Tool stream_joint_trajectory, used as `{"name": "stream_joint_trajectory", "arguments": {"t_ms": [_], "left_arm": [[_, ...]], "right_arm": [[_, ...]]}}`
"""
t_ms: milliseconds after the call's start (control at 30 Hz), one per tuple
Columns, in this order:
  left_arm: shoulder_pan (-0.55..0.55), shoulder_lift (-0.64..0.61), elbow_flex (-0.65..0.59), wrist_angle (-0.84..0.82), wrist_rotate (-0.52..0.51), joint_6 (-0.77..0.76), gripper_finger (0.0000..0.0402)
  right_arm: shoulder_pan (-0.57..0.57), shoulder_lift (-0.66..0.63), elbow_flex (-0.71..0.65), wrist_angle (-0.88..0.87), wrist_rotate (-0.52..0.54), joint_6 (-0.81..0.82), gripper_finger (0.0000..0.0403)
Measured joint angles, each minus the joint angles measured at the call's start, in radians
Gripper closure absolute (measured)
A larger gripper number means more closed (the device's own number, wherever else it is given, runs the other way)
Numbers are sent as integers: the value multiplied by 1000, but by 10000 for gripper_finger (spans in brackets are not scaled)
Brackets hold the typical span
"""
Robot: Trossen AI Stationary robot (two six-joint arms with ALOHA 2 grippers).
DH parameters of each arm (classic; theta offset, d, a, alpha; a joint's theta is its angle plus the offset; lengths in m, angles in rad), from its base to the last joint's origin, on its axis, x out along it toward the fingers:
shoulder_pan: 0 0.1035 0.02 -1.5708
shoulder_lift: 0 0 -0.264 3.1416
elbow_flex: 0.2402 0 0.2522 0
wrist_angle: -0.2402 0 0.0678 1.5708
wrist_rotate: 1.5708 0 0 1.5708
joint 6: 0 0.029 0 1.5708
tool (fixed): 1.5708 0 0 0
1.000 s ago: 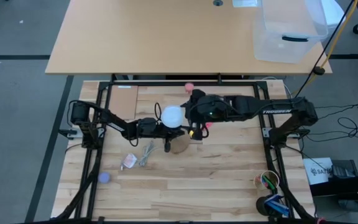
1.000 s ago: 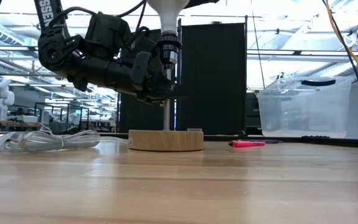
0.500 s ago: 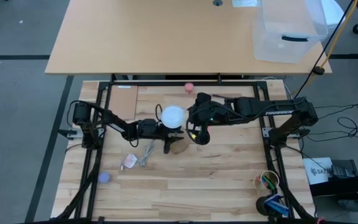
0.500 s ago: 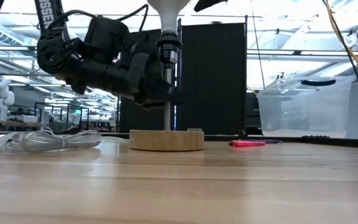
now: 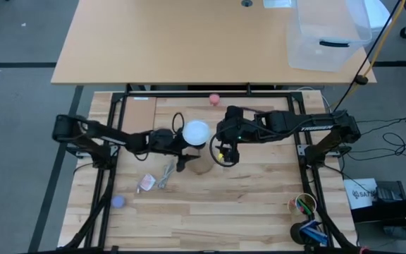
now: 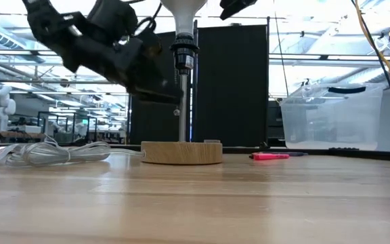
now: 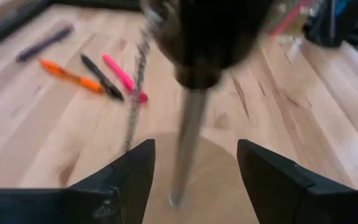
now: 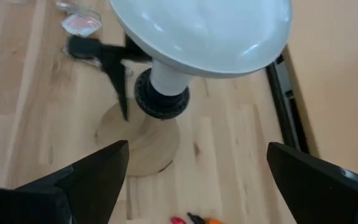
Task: Screw lightbulb
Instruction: Remove the white lightbulb from the desk lamp
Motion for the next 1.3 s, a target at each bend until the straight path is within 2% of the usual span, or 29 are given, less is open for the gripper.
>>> {"name": "stream_joint_trajectory", "arguments": {"t_ms": [367, 533, 767, 1000, 1100, 1300], "left_arm": [[-53, -287, 0, -402, -194, 21, 202], [-82, -415, 0, -437, -202, 34, 212], [-119, -565, 0, -443, -300, 77, 230], [-120, -641, 2, -369, -336, 159, 309], [-120, -642, 2, -305, -317, 205, 344], [-118, -642, 2, -286, -299, 235, 358]], "right_arm": [[6, 0, 0, -20, 3, 28, 28], [28, -1, -22, 24, 5, 20, 28], [44, -2, -100, 82, 30, 23, 33], [65, -4, -172, 196, 33, 61, 104], [81, -4, -202, 278, 80, 62, 136], [92, -4, -252, 361, 107, 76, 183]]}}
